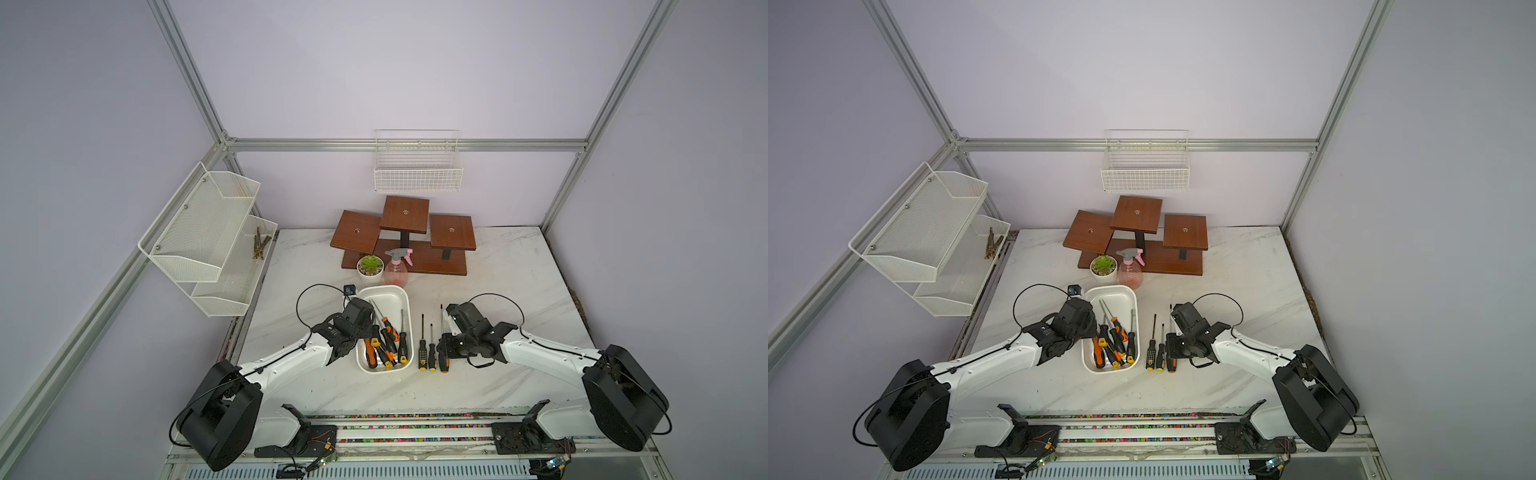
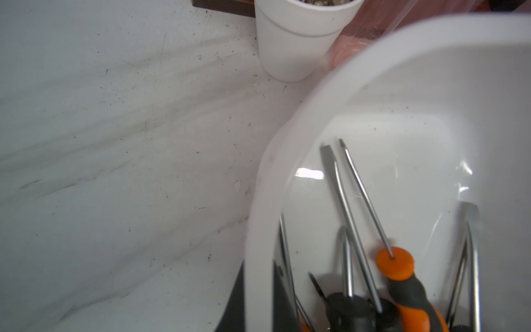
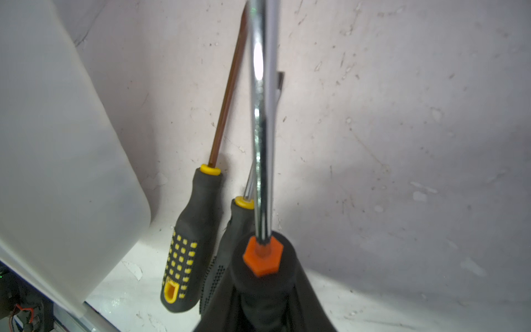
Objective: Take out the screwdriver from the storage box
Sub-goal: Place the screwdriver at the center of the board.
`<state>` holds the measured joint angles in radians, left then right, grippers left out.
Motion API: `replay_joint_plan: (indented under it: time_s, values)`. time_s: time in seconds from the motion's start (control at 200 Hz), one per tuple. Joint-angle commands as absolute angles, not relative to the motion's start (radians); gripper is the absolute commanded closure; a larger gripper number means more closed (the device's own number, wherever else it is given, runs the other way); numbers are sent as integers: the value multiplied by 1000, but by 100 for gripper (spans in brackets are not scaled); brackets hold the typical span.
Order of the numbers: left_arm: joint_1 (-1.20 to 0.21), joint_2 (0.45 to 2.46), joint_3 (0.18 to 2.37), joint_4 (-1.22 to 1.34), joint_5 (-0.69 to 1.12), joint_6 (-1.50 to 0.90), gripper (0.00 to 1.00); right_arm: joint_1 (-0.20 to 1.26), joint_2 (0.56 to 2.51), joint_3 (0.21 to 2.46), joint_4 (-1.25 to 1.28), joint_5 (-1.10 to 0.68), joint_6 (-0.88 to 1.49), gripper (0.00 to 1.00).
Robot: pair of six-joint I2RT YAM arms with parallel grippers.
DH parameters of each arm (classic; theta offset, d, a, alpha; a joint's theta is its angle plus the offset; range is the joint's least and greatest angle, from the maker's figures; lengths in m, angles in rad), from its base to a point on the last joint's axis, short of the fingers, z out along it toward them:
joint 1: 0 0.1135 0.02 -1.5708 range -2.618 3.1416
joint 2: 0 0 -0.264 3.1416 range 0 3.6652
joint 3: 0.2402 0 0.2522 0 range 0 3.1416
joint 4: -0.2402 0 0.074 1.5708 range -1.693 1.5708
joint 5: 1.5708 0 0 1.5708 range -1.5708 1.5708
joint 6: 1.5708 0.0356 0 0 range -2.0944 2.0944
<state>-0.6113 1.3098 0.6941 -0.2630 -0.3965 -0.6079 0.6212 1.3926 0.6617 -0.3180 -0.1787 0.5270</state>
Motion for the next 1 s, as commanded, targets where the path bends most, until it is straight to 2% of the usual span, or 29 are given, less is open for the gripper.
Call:
replay_joint_plan:
  time_s: [0.0,0.085,0.47,0.83,0.995]
  values:
    - [-615,1298,729,-240,-436,-578,100,609,1411,634,-289,-187,536,100]
    - [-615,1299,734,-241,-434,-576,100,604,1410,625,-283,-189,540,100]
    - [-615,1305,742,-245,-427,-574,100,590,1417,585,-240,-210,552,86]
    - [-615,1307,747,-246,-420,-574,100,582,1415,559,-201,-230,576,84]
    - [-614,1303,741,-246,-422,-575,100,577,1413,553,-191,-233,583,80]
